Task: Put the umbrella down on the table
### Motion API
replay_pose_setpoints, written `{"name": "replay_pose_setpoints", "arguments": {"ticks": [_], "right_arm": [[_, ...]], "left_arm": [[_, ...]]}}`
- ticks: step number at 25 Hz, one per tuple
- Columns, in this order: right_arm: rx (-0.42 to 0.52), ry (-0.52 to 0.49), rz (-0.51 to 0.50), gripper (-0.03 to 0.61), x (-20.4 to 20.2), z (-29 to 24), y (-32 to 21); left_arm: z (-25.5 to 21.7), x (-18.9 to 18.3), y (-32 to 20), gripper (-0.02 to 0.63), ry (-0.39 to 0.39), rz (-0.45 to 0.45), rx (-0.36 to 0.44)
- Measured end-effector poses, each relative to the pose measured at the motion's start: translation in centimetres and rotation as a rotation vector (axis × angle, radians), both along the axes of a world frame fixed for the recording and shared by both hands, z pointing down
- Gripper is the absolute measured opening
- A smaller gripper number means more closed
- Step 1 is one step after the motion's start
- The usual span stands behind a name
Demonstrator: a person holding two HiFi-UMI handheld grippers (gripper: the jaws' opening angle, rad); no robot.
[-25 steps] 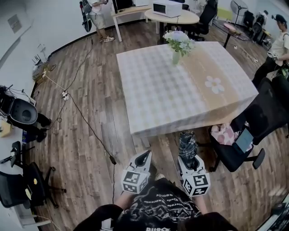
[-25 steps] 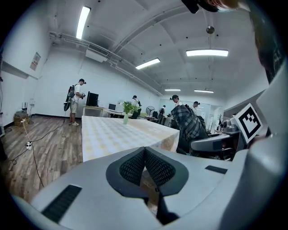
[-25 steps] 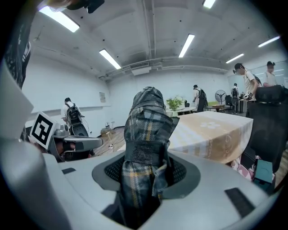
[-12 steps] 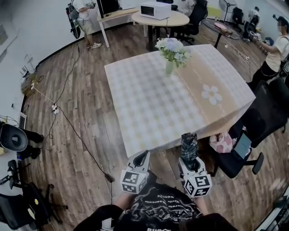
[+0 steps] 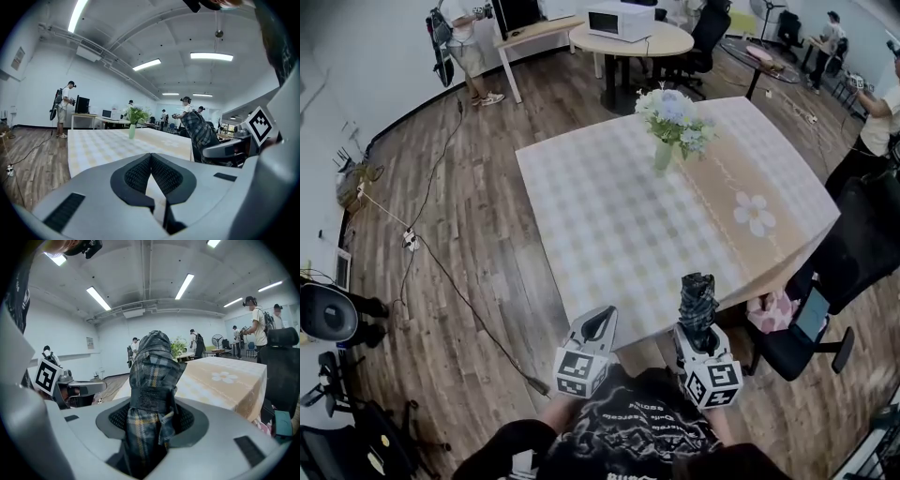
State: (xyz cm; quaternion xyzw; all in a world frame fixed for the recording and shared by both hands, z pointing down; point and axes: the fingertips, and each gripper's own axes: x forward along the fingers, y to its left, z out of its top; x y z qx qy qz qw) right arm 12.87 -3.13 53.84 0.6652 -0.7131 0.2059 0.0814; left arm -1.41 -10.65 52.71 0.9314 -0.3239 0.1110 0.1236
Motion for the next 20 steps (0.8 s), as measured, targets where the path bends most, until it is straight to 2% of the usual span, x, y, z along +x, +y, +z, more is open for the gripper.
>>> {"name": "replay_pose_setpoints", "arguments": {"ticks": [7, 13, 16, 20], "right_arm": [[-0.025, 0.028, -0.026, 0.21, 0.3, 0.2, -2.7], [-0.049, 0.042, -0.054, 0.21, 2.7, 0.0, -5.4], [-0.061, 0.074, -0.084, 0.21, 4.0, -0.6, -5.9], [-0.091, 0.135, -0.131, 0.21, 5.5, -1.4, -9.9]], "left_arm": [[-0.2, -0.2, -3.0, 0.02, 0.019, -0.038, -0.005], [-0.2, 0.6, -4.4, 0.02, 0.026, -0.09, -0.029], [-0.3, 1.0, -3.9, 0.02, 0.008, -0.107, -0.029], [-0.7, 1.2, -6.0, 0.02, 0.008, -0.15, -0.032]]}}
